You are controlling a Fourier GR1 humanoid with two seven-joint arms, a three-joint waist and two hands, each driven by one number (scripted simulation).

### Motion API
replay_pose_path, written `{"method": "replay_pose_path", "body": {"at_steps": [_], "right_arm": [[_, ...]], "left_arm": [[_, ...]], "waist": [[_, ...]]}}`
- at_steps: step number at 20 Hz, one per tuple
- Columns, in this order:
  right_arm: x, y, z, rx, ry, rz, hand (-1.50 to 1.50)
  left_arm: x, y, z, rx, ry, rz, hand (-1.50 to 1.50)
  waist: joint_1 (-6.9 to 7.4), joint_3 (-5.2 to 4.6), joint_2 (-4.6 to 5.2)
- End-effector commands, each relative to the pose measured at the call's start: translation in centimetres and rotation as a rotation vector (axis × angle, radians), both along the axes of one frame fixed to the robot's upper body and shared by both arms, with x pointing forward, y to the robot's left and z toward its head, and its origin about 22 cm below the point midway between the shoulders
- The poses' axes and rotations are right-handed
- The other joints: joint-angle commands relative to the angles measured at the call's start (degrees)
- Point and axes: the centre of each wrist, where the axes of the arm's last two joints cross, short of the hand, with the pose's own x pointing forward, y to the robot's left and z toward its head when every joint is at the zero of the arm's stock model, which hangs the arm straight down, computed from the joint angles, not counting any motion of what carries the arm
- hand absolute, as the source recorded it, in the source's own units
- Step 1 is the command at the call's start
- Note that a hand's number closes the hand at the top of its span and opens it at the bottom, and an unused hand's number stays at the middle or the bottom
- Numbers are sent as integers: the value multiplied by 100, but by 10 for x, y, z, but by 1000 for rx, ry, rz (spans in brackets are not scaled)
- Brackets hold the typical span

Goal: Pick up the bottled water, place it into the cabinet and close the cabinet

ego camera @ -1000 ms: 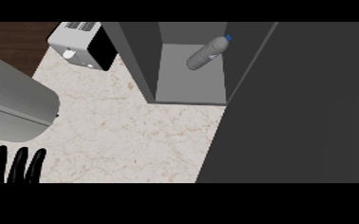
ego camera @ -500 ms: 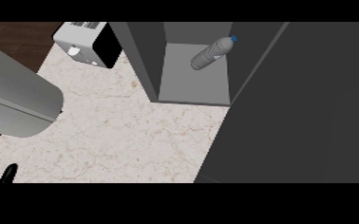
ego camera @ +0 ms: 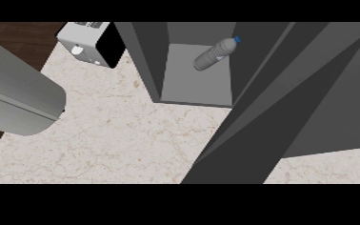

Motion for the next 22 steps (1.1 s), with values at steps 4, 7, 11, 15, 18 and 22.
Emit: {"method": "replay_pose_path", "body": {"at_steps": [4,7,11,15,18,22], "right_arm": [[39,33,35,108,53,49,150],[85,37,34,129,70,16,150],[118,37,50,198,94,6,150],[160,29,42,191,109,24,150],[183,28,43,180,126,31,150],[217,12,59,149,109,34,150]], "left_arm": [[-21,30,12,-41,-26,19,-150],[-28,27,5,-48,-30,24,-150],[-31,42,22,-43,-38,20,-150],[-52,52,10,-54,-26,33,-150],[-52,68,14,-58,-45,54,-150],[-53,61,25,-62,-53,57,-150]], "waist": [[-95,1,-32],[-85,6,-12],[-159,11,-14],[-180,11,-20],[-229,10,-19],[-235,13,-7]]}}
